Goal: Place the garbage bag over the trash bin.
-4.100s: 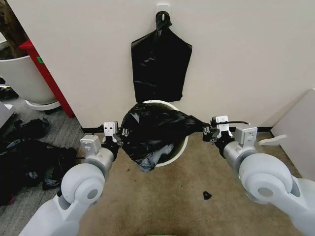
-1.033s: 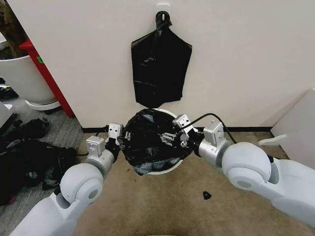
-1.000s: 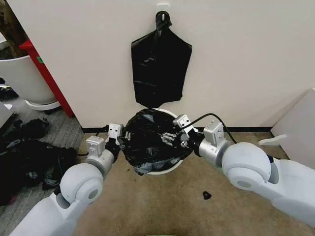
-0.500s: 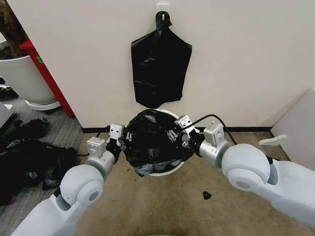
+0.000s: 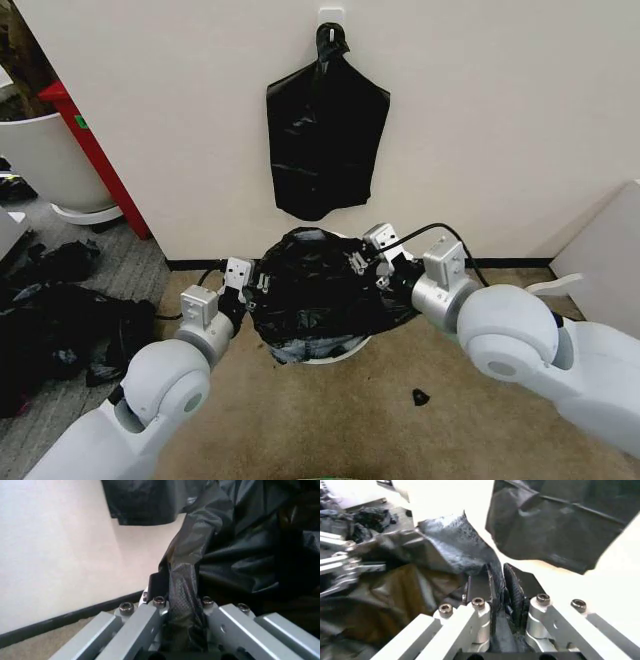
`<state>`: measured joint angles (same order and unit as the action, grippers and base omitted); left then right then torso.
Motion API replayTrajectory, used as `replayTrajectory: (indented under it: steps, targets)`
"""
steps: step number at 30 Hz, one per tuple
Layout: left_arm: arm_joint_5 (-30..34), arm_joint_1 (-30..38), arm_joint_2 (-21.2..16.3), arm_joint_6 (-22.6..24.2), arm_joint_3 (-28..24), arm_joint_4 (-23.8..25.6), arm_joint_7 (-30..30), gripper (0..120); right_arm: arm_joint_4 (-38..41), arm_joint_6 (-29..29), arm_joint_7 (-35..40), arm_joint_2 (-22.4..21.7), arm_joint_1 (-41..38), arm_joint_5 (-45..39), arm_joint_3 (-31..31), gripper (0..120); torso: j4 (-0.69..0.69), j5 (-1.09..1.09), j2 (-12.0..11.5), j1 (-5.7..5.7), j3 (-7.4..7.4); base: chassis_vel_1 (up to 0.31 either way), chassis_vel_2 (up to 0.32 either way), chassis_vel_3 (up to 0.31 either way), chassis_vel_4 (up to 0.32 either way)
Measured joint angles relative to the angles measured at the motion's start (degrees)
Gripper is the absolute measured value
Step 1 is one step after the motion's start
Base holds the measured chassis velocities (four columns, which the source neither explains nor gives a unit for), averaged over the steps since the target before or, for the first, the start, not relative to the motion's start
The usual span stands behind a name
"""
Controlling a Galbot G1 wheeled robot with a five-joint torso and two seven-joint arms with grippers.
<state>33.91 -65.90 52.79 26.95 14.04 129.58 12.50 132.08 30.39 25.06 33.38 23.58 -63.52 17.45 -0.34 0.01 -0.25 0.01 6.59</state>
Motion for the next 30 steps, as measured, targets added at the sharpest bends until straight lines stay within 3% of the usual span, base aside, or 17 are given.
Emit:
replayTrajectory:
  steps: [14,30]
  targets:
    - [-1.93,-3.17,-0.06,-3.83,1.73,1.13,-5.17,1,-5.71,-1.52,-6.1,-3.64,-0.34,-0.1,-2.27,0,0.0,0.0,0.0,0.0,0.01,0.0,0.0,0.0,0.0]
    - [-1.53,-4.84,0.49,-8.08,2.83,2.15,-7.65,1,-18.37,-11.67,-27.63,-7.17,2.86,3.52,-3.53,0,0.0,0.0,0.0,0.0,0.01,0.0,0.0,0.0,0.0]
